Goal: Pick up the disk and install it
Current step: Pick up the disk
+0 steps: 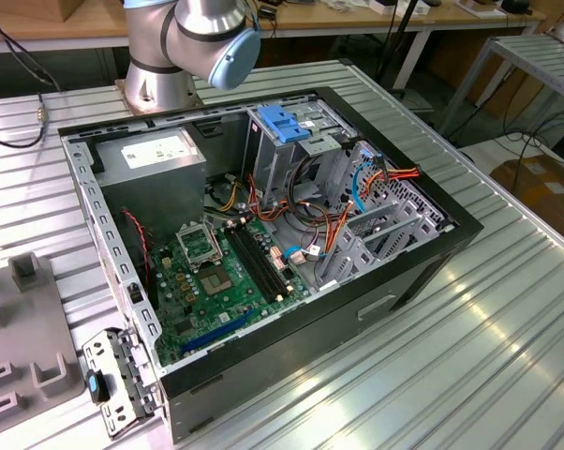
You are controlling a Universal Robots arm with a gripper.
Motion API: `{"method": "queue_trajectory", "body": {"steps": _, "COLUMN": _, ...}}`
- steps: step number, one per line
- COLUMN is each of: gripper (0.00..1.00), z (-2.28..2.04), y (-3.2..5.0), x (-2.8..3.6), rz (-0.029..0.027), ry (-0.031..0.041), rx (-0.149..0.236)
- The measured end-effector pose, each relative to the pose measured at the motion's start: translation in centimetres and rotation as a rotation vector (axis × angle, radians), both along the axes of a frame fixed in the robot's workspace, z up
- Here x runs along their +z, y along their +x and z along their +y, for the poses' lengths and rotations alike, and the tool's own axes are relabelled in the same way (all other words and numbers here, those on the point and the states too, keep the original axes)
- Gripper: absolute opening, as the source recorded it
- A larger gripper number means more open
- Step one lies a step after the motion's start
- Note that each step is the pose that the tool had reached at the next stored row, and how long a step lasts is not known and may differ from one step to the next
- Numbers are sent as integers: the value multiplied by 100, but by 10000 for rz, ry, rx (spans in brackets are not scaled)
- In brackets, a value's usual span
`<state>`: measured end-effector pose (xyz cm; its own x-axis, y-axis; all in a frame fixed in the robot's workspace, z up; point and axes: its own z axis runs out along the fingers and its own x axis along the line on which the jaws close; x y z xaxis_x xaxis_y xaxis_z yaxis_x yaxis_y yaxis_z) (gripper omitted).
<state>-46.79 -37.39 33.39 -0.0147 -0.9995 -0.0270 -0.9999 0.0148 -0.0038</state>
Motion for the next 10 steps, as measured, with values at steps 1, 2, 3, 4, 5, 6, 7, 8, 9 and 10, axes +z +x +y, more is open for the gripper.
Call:
{"method": "queue_trajectory", "body": {"steps": 1, "gripper": 37, "z": 0, "y": 0, "x": 13, "rz": 0, "ry": 1, "rx": 0}}
{"method": "queue_trajectory", "body": {"steps": 2, "gripper": 37, "z": 0, "y": 0, "x": 28, "rz": 1, "ry": 0, "rx": 0}}
{"method": "queue_trajectory", "body": {"steps": 3, "gripper": 37, "z": 0, "y": 0, "x": 48, "rz": 1, "ry": 0, "rx": 0}}
{"method": "queue_trajectory", "body": {"steps": 4, "gripper": 37, "z": 0, "y": 0, "x": 66, "rz": 1, "ry": 0, "rx": 0}}
{"method": "queue_trajectory", "body": {"steps": 5, "gripper": 37, "z": 0, "y": 0, "x": 89, "rz": 2, "ry": -1, "rx": 0}}
{"method": "queue_trajectory", "body": {"steps": 6, "gripper": 37, "z": 0, "y": 0, "x": 105, "rz": 1, "ry": 0, "rx": 0}}
{"method": "queue_trajectory", "body": {"steps": 7, "gripper": 37, "z": 0, "y": 0, "x": 127, "rz": 1, "ry": 0, "rx": 0}}
{"method": "queue_trajectory", "body": {"steps": 8, "gripper": 37, "z": 0, "y": 0, "x": 164, "rz": 0, "ry": 0, "rx": 0}}
{"method": "queue_trajectory", "body": {"steps": 9, "gripper": 37, "z": 0, "y": 0, "x": 181, "rz": 0, "ry": 0, "rx": 0}}
{"method": "queue_trajectory", "body": {"steps": 10, "gripper": 37, "z": 0, "y": 0, "x": 197, "rz": 1, "ry": 0, "rx": 0}}
